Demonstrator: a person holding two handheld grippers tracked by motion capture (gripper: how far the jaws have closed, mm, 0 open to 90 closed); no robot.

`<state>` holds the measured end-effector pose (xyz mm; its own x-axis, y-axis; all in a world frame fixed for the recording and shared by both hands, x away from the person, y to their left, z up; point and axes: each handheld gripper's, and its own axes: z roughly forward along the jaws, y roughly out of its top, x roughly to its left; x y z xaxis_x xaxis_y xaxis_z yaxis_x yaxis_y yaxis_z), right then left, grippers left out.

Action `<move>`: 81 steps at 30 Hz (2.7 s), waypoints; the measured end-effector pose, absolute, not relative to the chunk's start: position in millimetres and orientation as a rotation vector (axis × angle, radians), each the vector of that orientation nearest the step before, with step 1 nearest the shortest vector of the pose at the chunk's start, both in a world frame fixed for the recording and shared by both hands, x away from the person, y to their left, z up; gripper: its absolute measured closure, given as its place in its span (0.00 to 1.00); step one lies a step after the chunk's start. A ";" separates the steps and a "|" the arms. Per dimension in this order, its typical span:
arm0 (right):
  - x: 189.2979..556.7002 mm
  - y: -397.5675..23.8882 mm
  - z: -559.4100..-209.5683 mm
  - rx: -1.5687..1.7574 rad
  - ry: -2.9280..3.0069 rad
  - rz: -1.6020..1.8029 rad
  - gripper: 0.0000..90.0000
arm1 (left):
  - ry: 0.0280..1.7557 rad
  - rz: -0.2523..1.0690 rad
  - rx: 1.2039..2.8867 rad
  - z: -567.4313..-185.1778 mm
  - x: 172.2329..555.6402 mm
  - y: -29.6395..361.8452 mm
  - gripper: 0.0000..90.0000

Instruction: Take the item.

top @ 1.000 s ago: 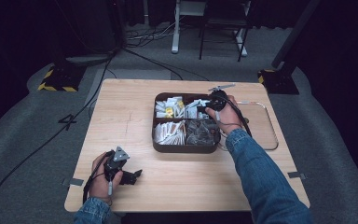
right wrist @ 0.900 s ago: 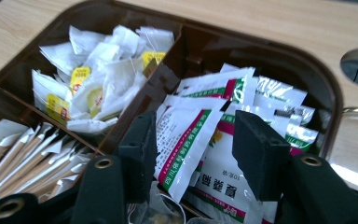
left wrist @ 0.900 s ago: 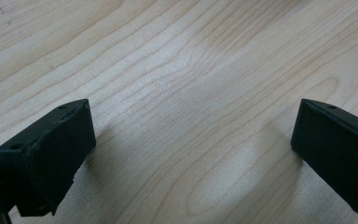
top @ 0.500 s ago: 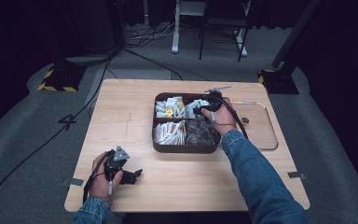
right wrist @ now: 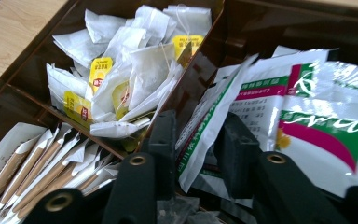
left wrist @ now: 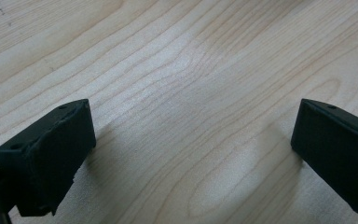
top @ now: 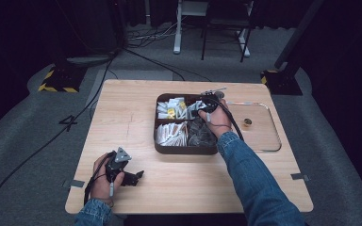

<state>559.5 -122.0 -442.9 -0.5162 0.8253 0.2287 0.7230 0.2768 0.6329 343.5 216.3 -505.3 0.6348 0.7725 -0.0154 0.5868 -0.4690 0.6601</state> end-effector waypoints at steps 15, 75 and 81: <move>559.1 -116.5 -439.9 1.595 2.321 1.030 0.94 | 1.056 0.381 2.219 -505.2 343.5 216.4 0.00; 359.5 -179.0 -372.3 1.063 2.471 1.662 0.94 | 1.061 0.378 2.209 -505.8 347.6 216.4 0.00; 350.0 -179.1 -372.7 1.061 2.502 1.596 0.94 | 1.061 0.381 2.214 -505.4 348.2 216.4 0.00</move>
<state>350.0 -179.1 -372.7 -0.7733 0.5291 0.3493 0.5398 0.2603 0.8005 348.2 216.4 -505.4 0.6309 0.7757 -0.0160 0.5884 -0.4649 0.6615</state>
